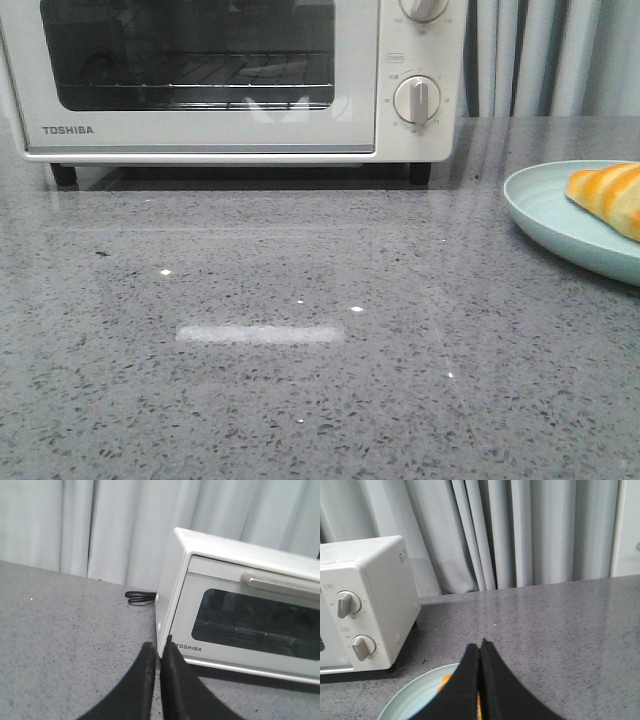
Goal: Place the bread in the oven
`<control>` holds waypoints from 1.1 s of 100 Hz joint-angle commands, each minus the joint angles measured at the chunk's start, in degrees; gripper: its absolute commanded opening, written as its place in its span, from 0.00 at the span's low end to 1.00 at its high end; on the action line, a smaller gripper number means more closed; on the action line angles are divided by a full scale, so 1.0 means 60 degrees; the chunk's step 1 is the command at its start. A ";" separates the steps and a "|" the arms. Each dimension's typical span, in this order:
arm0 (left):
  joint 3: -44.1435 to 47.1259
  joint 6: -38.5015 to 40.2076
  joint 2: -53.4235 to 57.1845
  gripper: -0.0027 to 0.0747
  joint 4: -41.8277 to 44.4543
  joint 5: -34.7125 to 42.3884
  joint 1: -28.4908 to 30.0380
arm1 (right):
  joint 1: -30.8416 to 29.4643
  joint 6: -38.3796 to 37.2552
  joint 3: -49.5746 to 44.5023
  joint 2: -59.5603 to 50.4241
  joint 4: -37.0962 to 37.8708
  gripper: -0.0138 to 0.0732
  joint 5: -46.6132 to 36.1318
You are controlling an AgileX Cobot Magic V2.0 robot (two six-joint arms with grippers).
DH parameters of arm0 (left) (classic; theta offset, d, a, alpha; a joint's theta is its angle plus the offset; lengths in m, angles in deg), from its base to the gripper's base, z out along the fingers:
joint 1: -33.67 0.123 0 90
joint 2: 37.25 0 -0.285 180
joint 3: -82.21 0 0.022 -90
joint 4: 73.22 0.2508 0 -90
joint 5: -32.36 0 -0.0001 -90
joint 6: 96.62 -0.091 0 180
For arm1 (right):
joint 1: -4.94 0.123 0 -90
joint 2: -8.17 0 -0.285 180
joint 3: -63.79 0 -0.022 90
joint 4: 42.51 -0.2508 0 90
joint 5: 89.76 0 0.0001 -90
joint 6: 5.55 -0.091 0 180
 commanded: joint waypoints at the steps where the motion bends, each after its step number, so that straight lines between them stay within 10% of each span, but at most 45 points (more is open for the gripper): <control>1: -0.0924 -0.0577 -0.0706 0.01 -0.0001 0.0038 0.0041 | -0.0045 0.0138 0.0575 0.0318 0.0333 0.08 -0.0406; 42: -0.1348 -0.1197 -0.0976 0.01 -0.0001 -0.0095 -0.0374 | 0.0255 0.0492 0.0616 0.0336 0.0354 0.09 -0.0206; 75: -0.1430 -0.1787 -0.1157 0.01 -0.0001 -0.0116 -0.1036 | 0.0440 0.0512 0.0657 0.0353 0.0166 0.52 -0.0071; 110: -0.2547 -0.2700 -0.2963 0.01 -0.0001 -0.0153 -0.2640 | 0.0719 0.0969 0.1744 0.1317 -0.0186 0.54 0.0899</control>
